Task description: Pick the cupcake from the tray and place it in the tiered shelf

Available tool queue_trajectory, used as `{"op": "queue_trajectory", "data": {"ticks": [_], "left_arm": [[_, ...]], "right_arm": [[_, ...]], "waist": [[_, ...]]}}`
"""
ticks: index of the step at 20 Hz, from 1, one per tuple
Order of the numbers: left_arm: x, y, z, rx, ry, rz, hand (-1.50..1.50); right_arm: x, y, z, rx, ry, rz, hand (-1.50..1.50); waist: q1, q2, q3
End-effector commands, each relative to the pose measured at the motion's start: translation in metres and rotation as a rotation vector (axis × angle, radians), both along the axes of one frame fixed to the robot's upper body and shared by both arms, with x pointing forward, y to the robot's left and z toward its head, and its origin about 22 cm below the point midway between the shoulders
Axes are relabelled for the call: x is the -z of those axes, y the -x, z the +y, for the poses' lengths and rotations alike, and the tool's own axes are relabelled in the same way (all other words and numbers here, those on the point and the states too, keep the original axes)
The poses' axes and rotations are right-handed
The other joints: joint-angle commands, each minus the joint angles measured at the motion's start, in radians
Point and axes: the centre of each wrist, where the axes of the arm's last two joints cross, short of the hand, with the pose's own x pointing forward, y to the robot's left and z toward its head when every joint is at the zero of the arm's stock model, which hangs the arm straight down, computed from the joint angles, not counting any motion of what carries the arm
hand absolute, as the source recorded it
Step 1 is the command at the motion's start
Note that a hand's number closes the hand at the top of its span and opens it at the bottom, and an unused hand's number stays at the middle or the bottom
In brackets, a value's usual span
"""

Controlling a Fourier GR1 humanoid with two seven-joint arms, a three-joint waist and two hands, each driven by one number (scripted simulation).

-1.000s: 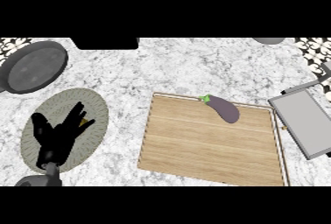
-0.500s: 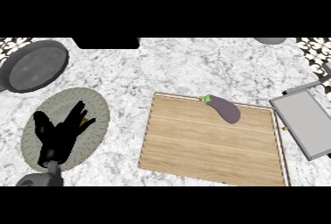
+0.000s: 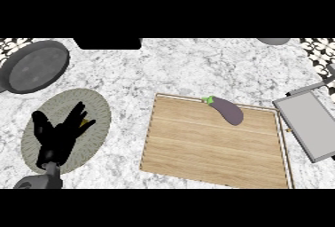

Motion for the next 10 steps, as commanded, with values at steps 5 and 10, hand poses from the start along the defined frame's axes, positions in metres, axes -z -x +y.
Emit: {"op": "queue_trajectory", "data": {"ticks": [5,10], "left_arm": [[0.006,0.017,0.015,-0.012,-0.002,0.063,0.00],[0.012,0.002,-0.016,-0.007,-0.006,0.059,0.00]], "right_arm": [[0.007,-0.005,-0.007,-0.008,0.011,0.001,1.50],[0.002,-0.006,-0.003,-0.032,-0.001,0.083,1.50]], "waist": [[0.006,0.003,-0.004],[0.000,0.003,-0.004]]}}
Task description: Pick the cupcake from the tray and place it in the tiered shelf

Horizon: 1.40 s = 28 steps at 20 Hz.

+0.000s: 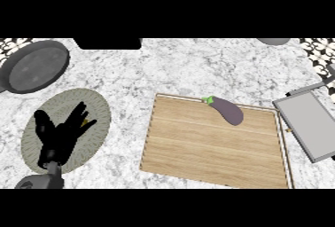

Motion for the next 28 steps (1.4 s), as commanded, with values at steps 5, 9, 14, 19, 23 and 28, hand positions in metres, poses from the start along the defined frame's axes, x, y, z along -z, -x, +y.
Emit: {"op": "queue_trajectory", "data": {"ticks": [5,9,14,19,23,28], "left_arm": [[0.006,0.001,0.016,-0.022,-0.001,0.046,0.00],[0.006,0.011,0.009,-0.005,0.006,0.042,0.00],[0.002,-0.002,0.011,-0.027,-0.001,0.030,0.00],[0.019,0.014,-0.002,-0.021,0.001,0.059,0.00],[0.004,0.006,0.008,-0.017,-0.007,0.027,0.00],[0.010,0.012,0.008,-0.050,-0.008,0.049,0.00]], "right_arm": [[-0.004,0.013,-0.007,0.083,-0.038,-0.310,-1.50],[-0.009,0.023,-0.010,0.067,-0.059,-0.477,-1.50],[-0.040,0.038,0.005,0.041,-0.084,-0.655,-1.50],[-0.051,0.060,-0.013,0.138,-0.034,-0.808,-1.50],[-0.044,0.076,-0.007,0.254,0.071,-0.818,-1.50],[-0.048,0.133,-0.016,0.376,0.101,-0.913,-1.50]], "waist": [[0.000,0.005,-0.002],[0.002,0.002,-0.002],[-0.004,0.001,-0.003],[-0.002,0.002,-0.003],[-0.008,0.000,-0.003],[-0.029,-0.005,-0.003]]}}
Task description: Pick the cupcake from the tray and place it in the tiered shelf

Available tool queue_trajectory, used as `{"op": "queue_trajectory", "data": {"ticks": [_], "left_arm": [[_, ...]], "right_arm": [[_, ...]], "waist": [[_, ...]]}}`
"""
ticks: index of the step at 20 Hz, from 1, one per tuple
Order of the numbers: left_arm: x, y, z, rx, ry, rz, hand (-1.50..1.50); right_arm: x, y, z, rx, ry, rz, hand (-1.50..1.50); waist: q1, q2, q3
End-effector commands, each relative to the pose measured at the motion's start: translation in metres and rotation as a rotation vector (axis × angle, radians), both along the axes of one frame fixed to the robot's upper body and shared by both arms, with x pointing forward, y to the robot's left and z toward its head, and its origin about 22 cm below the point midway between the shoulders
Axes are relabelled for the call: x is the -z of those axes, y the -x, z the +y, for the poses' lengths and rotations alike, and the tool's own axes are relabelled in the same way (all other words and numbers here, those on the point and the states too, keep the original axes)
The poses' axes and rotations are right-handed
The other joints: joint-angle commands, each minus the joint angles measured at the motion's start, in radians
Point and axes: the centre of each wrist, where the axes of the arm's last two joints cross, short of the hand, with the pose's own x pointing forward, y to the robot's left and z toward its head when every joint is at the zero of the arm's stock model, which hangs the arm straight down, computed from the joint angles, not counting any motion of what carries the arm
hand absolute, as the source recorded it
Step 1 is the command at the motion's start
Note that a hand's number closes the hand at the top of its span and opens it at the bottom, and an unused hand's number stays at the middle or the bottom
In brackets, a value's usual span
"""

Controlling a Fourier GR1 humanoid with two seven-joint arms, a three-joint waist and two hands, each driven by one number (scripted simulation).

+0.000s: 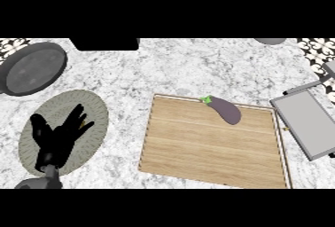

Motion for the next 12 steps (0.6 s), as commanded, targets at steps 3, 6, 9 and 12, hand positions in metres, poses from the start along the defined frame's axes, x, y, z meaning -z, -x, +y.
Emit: {"op": "queue_trajectory", "data": {"ticks": [3,6,9,12], "left_arm": [[0.012,0.003,0.015,-0.049,-0.019,0.062,0.00],[0.001,0.012,0.009,-0.035,-0.016,0.060,0.00],[0.008,-0.006,-0.007,-0.045,-0.009,0.059,0.00],[0.011,0.004,0.015,-0.047,-0.013,0.049,0.00]], "right_arm": [[-0.014,0.072,0.010,0.116,-0.026,-0.150,-1.50],[-0.013,0.108,0.017,0.111,-0.021,-0.175,-1.50],[-0.002,0.133,0.024,0.078,-0.041,-0.158,-1.50],[0.005,0.164,0.027,0.047,-0.029,-0.156,-1.50]], "waist": [[-0.020,0.000,-0.003],[-0.010,-0.003,-0.002],[-0.020,0.001,-0.002],[-0.020,-0.001,-0.002]]}}
